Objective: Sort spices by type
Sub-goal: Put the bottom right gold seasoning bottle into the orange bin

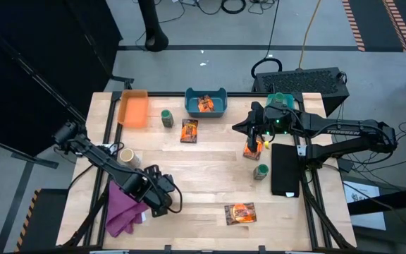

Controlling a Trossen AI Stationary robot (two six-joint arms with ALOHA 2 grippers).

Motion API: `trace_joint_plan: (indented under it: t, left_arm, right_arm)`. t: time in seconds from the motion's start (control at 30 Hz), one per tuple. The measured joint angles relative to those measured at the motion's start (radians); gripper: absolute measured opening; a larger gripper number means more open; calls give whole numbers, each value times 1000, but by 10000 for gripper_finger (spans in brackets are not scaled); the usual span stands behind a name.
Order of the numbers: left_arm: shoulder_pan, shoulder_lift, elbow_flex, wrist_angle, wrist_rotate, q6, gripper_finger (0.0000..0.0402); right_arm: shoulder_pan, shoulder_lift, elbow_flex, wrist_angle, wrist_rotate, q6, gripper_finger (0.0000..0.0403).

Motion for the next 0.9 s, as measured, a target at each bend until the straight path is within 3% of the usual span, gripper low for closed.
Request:
trace_joint_plan:
  t: [0.67,0.9]
  left_arm:
    - [0,15,48,-6,41,-1,334]
    - [0,14,64,-77,50,-1,334]
  right_arm:
    - [0,0,0,0,0,0,0]
    - [0,0,0,1,1,0,0]
